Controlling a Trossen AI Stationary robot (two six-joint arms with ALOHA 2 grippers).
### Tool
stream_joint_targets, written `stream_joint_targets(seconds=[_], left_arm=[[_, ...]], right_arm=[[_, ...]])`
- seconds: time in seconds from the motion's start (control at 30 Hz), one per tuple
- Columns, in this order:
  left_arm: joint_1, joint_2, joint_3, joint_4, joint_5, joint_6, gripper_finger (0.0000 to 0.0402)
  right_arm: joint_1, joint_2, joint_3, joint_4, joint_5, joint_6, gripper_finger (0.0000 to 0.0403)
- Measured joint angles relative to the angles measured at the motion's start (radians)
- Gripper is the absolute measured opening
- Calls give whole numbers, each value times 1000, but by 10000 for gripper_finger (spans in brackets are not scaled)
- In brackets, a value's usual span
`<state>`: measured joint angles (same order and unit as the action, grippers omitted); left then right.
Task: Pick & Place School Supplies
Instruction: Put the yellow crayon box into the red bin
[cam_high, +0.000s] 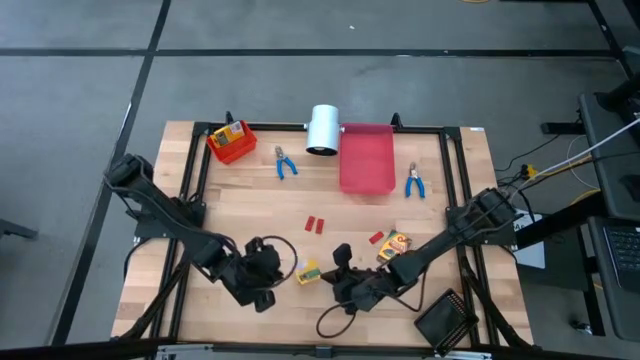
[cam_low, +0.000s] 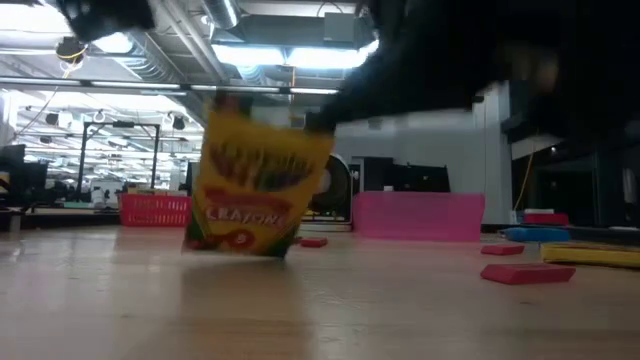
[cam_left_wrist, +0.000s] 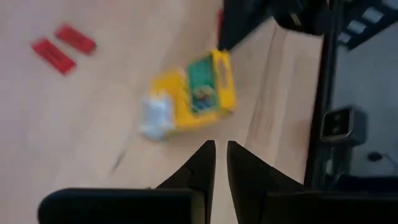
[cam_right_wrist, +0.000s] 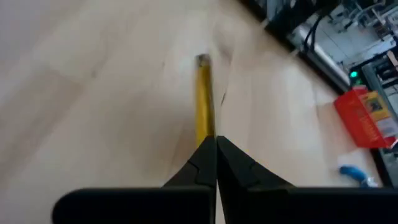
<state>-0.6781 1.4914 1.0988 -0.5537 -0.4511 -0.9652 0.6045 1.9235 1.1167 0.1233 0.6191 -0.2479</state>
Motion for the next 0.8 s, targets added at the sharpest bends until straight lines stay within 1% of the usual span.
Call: stream_joint_targets(seconds=[0.2,0.33,0.47,0.6,0.7,0.8], left_arm=[[-9,-108,0,-29,-109,49,36],[-15,-169,0,-30,-139,87,45],[-10,-198,0,-11,-167,129,80],[13,-177,0,96,-235,275,129],[52,-149,0,199,-251,392,165],[87,-127,0,255,-254,456,189]], right_arm=[[-8,-116,49,-96,-3,40,1],[-23,-204,50,-201,-24,86,1],[-45,-311,52,-244,-67,136,1],[-77,-396,52,-256,-105,149,0],[-101,-425,53,-272,-119,159,0],[-113,-439,58,-288,-122,155,0]])
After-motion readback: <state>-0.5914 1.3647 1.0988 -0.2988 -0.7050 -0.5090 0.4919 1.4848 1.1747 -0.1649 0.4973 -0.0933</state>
